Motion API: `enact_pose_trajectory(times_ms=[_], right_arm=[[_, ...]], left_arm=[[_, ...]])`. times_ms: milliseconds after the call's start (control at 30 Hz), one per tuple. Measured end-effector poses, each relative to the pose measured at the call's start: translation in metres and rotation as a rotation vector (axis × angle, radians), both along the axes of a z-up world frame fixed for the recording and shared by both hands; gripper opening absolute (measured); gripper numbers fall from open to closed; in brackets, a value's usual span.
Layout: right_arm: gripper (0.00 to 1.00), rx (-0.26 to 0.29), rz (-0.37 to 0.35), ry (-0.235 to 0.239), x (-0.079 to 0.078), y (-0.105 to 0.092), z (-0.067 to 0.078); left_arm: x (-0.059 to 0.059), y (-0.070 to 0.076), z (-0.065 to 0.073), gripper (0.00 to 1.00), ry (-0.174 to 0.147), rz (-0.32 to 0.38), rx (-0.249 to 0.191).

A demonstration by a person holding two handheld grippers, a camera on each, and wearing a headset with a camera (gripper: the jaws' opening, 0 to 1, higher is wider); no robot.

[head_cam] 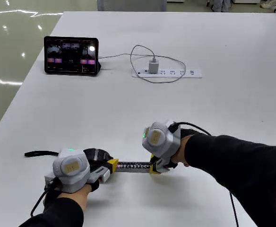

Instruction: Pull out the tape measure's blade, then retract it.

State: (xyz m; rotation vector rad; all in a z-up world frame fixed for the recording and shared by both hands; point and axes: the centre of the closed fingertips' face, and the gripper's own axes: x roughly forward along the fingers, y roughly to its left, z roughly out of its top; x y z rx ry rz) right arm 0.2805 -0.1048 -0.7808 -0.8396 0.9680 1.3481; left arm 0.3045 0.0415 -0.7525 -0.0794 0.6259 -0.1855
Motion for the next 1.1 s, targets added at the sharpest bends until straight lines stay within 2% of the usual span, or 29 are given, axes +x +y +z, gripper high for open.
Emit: enact_pose_trajectory(times_ms=[1100], right_arm=[[0.10, 0.027, 0.023, -0.003, 0.0013, 0.0095, 0.0000]], left_arm=[[0.0002, -0.0011, 0.0002, 0.63, 0.004, -0.013, -0.024]])
